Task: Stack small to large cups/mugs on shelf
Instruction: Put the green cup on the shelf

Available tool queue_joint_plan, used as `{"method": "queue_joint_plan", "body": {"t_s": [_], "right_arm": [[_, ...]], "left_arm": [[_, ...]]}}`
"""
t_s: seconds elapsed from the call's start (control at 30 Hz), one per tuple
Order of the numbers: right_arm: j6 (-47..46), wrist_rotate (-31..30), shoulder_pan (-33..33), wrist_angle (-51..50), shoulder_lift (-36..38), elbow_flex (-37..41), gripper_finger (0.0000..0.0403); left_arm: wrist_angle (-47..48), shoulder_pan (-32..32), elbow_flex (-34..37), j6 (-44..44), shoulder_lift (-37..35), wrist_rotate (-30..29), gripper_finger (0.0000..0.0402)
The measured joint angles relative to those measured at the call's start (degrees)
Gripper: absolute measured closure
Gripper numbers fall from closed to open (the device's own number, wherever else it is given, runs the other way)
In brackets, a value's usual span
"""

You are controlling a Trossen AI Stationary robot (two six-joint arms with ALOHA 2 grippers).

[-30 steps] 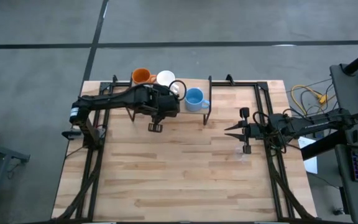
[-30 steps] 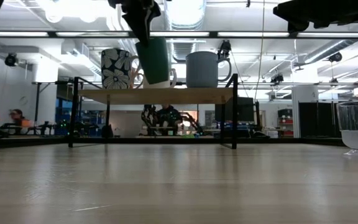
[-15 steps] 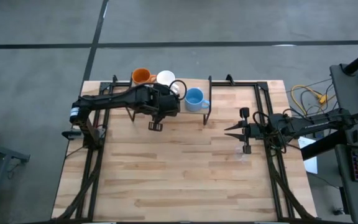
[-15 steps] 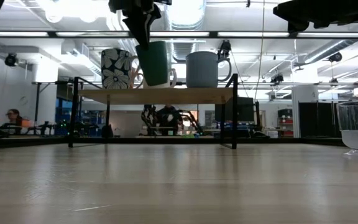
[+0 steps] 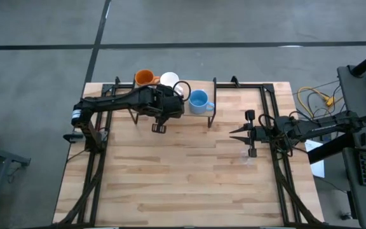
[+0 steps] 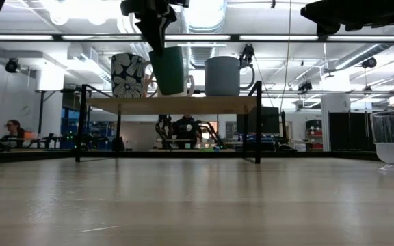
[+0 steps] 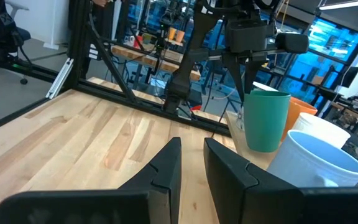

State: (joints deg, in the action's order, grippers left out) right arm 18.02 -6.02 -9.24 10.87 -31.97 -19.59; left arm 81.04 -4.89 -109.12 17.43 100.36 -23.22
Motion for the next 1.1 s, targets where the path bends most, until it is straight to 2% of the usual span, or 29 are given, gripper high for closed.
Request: {"method": "queue_joint_plan", "body": {"t_s": [1.1], "right_arm": [[0.11,0.00,-0.02,0.00,0.04,0.00,0.0339]], "left_arm": [[-1.53,0.00,0.02,0.82,0.00,0.62,0.0402]]}}
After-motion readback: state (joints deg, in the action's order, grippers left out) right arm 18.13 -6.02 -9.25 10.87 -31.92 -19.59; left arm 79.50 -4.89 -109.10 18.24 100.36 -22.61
